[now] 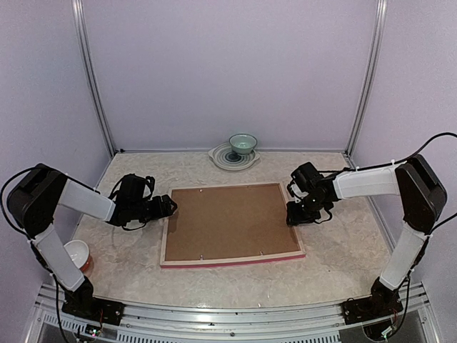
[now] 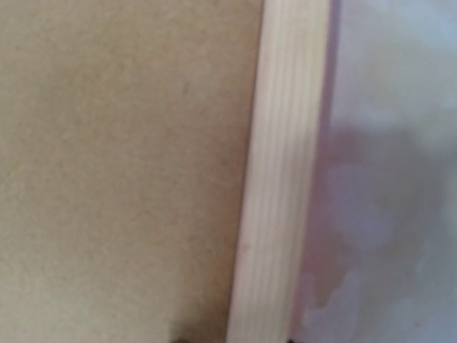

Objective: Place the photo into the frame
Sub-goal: Press the fastener onto the backboard.

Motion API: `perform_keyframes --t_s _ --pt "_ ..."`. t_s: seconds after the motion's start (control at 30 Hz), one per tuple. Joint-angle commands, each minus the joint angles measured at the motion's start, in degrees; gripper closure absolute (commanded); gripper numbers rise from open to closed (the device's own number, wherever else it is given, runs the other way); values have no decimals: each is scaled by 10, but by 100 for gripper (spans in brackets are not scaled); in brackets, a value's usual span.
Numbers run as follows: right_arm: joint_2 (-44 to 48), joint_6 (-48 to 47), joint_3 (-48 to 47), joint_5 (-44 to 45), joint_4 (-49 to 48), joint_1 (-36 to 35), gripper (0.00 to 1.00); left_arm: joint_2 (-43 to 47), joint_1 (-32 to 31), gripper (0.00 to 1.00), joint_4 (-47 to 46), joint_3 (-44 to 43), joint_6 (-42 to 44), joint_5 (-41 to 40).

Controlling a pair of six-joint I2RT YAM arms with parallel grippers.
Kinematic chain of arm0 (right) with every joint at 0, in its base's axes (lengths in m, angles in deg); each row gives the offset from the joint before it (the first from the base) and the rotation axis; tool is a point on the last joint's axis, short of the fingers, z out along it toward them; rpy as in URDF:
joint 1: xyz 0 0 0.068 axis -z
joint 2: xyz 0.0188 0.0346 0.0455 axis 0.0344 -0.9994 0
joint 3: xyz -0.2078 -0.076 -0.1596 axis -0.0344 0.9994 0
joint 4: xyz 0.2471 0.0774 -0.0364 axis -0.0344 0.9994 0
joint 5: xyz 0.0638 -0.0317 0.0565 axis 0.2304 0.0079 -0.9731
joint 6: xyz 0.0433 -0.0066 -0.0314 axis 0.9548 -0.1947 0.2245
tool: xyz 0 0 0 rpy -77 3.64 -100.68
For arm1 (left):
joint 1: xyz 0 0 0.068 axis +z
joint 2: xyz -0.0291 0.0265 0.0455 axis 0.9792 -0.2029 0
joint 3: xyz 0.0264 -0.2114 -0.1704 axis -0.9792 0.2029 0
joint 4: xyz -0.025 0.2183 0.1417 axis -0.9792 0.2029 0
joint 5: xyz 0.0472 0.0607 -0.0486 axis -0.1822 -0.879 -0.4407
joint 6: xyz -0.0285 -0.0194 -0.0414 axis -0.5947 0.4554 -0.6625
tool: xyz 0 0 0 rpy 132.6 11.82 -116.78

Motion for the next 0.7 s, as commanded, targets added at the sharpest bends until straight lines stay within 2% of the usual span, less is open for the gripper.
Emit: perform_keyframes --t_s 0.0,0.53,0.67 --pt "-1 -9 5 3 12 3 69 -8 3 15 10 1 -5 10" --pt "-14 -15 -6 17 27 2 79 -9 3 15 9 1 -5 9" --pt "-16 -17 -9 13 28 1 77 -9 4 15 9 1 -5 10"
